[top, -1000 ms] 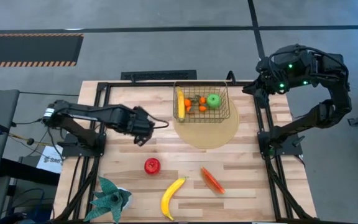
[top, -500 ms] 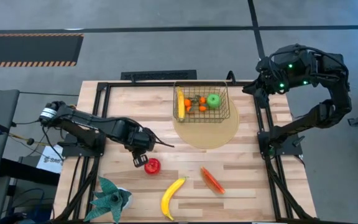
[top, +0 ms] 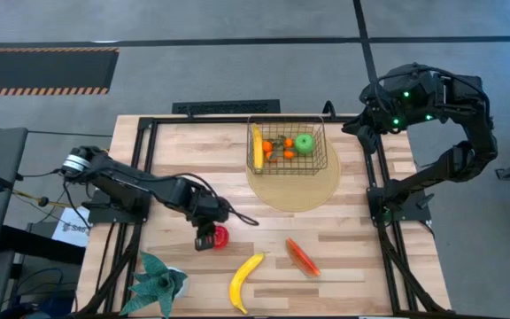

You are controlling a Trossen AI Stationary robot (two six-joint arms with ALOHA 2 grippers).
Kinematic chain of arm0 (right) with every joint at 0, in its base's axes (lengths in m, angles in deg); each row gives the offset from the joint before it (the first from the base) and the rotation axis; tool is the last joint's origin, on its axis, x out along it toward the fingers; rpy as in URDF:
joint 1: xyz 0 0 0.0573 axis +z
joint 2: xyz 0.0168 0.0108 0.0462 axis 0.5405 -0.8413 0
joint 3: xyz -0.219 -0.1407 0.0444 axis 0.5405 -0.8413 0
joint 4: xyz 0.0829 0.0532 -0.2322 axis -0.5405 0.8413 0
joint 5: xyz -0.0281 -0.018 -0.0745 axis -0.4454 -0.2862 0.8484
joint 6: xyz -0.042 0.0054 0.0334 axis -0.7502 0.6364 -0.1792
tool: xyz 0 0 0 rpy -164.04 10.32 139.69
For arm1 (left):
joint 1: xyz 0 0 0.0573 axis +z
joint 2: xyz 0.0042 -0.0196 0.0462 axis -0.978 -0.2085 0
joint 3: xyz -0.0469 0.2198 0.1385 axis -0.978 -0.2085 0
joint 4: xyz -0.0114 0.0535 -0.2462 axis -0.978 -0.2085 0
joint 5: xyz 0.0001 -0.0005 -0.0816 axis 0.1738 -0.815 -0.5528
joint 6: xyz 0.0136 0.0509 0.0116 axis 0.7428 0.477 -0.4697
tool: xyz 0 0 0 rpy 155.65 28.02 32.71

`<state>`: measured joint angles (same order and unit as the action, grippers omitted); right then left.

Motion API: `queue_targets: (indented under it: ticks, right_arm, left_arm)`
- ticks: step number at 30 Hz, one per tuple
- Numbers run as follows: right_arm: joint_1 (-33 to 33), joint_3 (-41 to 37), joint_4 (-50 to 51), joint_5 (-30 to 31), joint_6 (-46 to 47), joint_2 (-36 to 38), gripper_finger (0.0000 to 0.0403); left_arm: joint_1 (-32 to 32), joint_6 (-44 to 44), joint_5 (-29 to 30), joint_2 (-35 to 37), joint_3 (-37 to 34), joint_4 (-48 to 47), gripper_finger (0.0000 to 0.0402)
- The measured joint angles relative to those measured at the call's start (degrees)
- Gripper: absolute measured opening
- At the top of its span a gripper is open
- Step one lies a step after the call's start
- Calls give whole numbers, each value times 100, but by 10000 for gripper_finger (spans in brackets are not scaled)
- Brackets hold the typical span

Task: Build produce basket
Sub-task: Put the red apple into the wire basket

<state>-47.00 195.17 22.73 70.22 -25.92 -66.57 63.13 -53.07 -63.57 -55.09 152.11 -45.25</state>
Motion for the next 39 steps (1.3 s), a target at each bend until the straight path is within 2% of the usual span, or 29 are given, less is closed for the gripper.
queue_targets:
  ticks: [8, 12, 32, 36, 39]
  right_arm:
    - [0, 0, -2, 4, -87, 0, 85]
    - [0, 0, 0, 4, -104, 0, 85]
    - [0, 2, 0, 4, -102, 0, 85]
    - [0, 2, 0, 4, -100, 0, 85]
    - [0, 2, 0, 4, -100, 0, 85]
  left_arm:
    - [-185, 18, -49, -273, -195, 10, 121]
    - [-200, 23, 138, -260, -189, 262, 121]
    - [-302, 178, 27, -258, -289, 364, 121]
    - [-321, 170, 109, -256, -388, 385, 121]
    - [-321, 167, 389, -256, -394, 420, 121]
